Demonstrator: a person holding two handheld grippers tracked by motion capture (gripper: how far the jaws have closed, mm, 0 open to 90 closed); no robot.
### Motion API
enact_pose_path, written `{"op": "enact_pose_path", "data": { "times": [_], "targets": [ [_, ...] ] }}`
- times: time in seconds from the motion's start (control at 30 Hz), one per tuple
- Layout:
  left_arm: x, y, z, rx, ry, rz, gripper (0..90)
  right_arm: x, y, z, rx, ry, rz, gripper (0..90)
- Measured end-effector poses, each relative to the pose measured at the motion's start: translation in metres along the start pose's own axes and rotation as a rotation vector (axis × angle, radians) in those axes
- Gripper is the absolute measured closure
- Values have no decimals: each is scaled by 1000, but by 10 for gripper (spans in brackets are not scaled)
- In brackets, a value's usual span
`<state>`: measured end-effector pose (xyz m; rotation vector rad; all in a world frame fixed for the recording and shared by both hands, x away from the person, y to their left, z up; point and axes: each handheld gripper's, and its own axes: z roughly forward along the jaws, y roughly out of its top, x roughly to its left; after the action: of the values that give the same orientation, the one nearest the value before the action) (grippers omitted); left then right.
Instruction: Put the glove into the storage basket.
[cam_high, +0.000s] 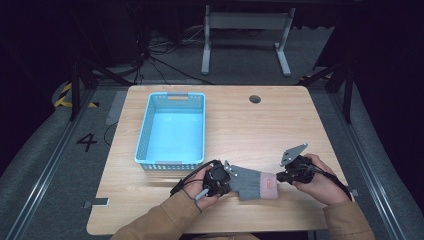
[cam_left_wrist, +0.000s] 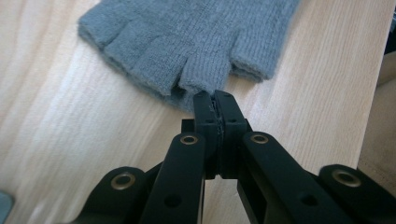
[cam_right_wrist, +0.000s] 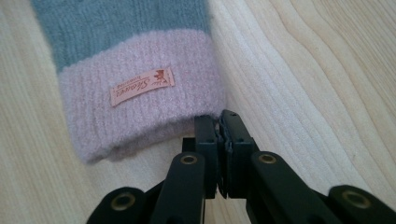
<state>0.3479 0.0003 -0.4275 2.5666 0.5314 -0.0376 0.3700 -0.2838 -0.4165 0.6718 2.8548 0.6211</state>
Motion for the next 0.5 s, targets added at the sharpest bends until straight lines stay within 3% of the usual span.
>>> {"op": "enact_pose_path", "data": {
  "times": [0.07,0.13,0.3,0.33,0.37,0.5],
  "targets": [
    [3,0,3,7,-8,-14,867,0,0,1,5,0,0,844],
    [5,-1,3,0,-17,-27,770,0,0,1,1,-4,4,805],
    [6,-2,-5,-52,-42,-30,651,-2,-2,-3,-15,-7,5,751],
    [5,-1,-7,-62,-37,-37,603,-3,-3,-6,-24,-7,12,728],
    [5,0,-11,-88,-27,-39,594,-4,-4,-7,-29,-7,22,713],
    [5,2,-15,-109,-12,-50,561,-7,-6,-11,-48,-20,55,676]
  ]
}}
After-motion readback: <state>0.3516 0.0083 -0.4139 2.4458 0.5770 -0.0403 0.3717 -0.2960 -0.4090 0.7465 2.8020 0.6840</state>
